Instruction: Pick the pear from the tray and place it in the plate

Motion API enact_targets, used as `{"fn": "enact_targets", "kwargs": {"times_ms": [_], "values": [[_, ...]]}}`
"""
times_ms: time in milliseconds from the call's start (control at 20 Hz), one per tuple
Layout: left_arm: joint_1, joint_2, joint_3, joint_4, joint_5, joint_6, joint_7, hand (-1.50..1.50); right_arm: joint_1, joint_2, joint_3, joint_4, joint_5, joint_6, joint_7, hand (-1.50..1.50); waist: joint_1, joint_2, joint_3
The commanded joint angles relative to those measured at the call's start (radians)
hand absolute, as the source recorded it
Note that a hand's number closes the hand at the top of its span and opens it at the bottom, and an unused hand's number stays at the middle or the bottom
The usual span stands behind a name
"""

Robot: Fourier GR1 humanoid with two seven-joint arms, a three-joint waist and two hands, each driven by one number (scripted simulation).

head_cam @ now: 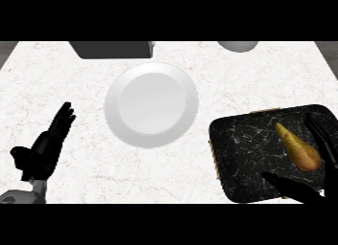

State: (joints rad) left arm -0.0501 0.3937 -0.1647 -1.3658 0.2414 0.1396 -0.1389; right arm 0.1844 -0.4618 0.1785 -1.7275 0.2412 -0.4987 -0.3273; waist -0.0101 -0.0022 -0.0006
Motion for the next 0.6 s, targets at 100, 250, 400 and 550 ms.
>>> {"fn": "enact_targets", "kwargs": {"times_ms": [100, 250, 400, 550], "values": [[-0.003, -0.003, 0.013, 0.022, -0.010, -0.009, -0.006, 0.00, 0.099, -0.149, -0.007, -0.113, 0.182, 0.049, 0.286, -1.50, -0.003, 0.001, -0.003], [0.010, 0.009, 0.028, 0.035, -0.003, -0.039, -0.043, 0.00, 0.112, -0.230, -0.007, -0.160, 0.250, 0.143, 0.429, -1.50, 0.001, 0.001, -0.003], [0.000, 0.024, 0.041, 0.036, 0.001, -0.051, -0.016, 0.00, 0.105, -0.267, 0.006, -0.191, 0.297, 0.241, 0.567, -1.50, 0.005, 0.002, -0.002], [-0.006, -0.003, 0.046, 0.072, -0.007, -0.076, -0.054, 0.00, 0.023, -0.241, 0.016, -0.228, 0.292, 0.346, 0.690, -1.50, 0.011, 0.003, -0.001]]}}
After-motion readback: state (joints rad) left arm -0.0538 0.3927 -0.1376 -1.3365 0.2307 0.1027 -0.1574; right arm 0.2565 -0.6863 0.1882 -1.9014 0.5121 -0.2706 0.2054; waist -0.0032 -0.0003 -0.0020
